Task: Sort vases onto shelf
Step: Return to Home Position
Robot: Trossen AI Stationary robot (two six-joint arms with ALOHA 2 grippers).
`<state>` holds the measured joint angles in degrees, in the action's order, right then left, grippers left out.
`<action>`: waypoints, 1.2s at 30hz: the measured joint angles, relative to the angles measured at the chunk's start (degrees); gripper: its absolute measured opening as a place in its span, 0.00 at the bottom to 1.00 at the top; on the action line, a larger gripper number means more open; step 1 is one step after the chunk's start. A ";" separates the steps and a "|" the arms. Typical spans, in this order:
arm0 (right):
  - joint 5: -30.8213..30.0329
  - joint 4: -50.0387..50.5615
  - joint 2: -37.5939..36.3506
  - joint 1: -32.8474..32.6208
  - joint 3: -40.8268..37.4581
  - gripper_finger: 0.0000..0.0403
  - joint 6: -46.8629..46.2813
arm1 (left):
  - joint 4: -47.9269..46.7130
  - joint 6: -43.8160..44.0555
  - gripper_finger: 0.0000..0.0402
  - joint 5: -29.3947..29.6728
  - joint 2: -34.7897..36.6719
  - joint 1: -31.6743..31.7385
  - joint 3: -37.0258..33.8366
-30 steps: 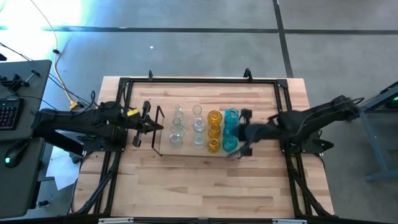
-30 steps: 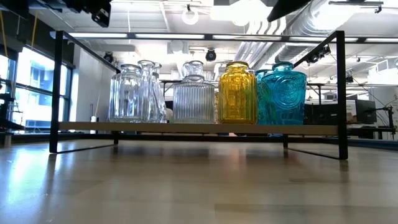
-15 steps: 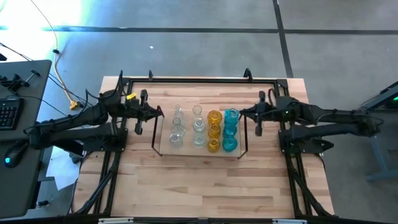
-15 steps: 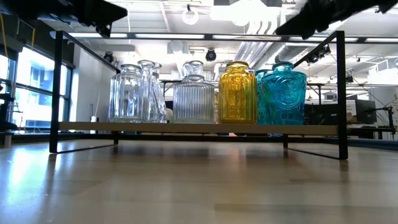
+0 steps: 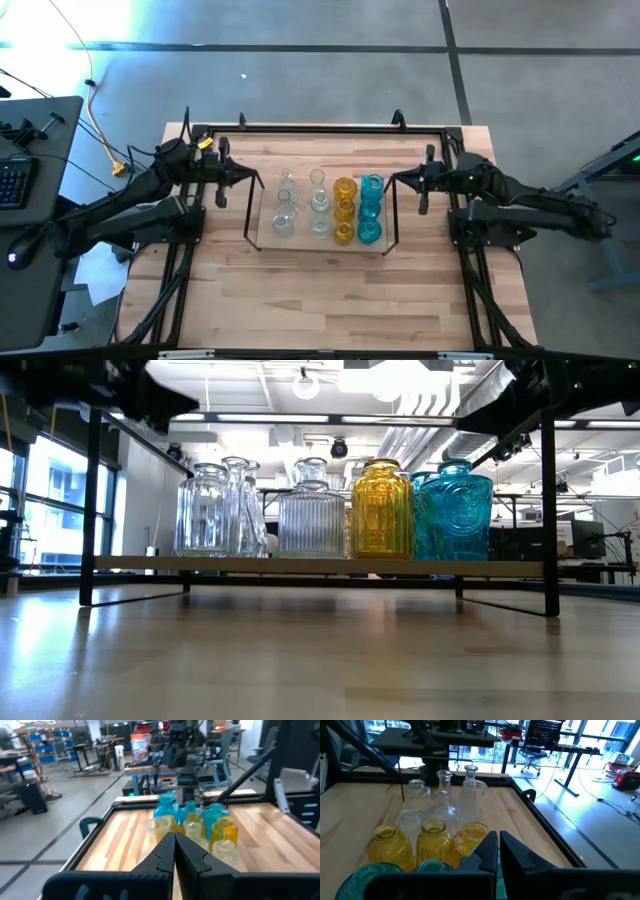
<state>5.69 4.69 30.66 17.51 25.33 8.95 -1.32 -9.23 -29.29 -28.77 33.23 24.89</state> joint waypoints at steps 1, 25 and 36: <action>0.35 0.15 -0.31 0.44 -0.17 0.00 -0.07 | 1.07 0.40 0.00 -0.43 0.27 1.01 -1.17; 0.97 -7.84 -6.40 2.53 -9.89 0.00 -3.84 | 14.52 13.30 0.00 -9.18 23.53 11.94 -22.60; 0.81 -11.44 -17.85 2.50 -18.60 0.00 -5.98 | 7.49 13.78 0.00 -8.42 28.52 11.96 -24.27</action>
<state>6.50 -6.75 12.81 20.01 6.74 2.97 6.16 4.56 -37.71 -0.25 45.19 0.62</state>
